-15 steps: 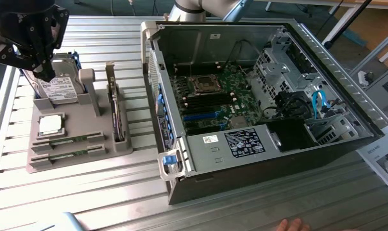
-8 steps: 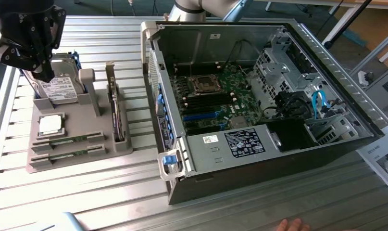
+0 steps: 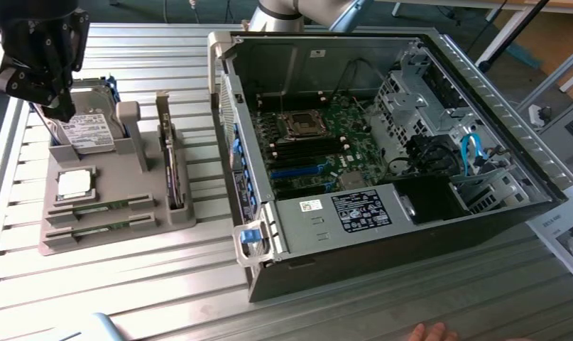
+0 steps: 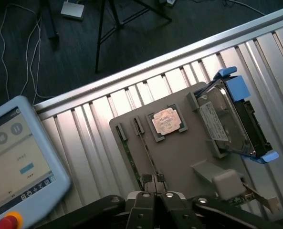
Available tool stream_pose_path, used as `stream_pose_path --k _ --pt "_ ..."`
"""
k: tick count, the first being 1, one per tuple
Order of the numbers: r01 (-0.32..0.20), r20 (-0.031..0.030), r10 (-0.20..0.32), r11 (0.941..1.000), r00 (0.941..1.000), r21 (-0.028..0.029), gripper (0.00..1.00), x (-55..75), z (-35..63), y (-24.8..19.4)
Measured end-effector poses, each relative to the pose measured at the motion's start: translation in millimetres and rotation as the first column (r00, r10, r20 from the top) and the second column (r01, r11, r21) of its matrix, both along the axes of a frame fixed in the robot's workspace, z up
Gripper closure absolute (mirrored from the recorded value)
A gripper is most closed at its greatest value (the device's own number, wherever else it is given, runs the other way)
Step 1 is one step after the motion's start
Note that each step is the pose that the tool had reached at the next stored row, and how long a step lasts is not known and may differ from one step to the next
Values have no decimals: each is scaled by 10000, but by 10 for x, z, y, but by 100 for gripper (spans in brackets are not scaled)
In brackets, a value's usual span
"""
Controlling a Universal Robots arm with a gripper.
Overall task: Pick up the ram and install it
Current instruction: 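Pick up the ram and move it above insertion slot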
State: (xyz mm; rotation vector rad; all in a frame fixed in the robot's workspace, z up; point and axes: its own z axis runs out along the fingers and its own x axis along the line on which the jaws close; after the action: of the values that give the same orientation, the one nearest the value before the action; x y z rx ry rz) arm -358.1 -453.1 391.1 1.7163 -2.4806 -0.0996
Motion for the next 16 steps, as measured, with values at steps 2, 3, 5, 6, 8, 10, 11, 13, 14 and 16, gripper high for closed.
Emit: stream_pose_path --k 2,3,5,6,8,10,11,13,14,16 --pt "-4 -54 5 9997 10000 245 90 0 -1 0" --pt "-5 -75 7 9995 10000 312 90 0 -1 0" --pt "-67 -153 72 9994 9999 341 90 -1 -2 1" --pt "-124 -179 130 9993 9998 342 90 0 -2 0" --pt "-328 -248 336 9989 9991 342 90 0 0 0" --pt "-355 -246 363 9988 9990 342 90 0 -1 0" --pt "-401 -246 410 9986 9989 342 90 1 -2 0" --pt "-597 -246 606 9976 9979 343 90 1 -2 0" --pt "-694 -246 703 9970 9972 342 90 0 -2 0" --pt "-772 -248 781 9964 9966 343 90 0 -1 0"
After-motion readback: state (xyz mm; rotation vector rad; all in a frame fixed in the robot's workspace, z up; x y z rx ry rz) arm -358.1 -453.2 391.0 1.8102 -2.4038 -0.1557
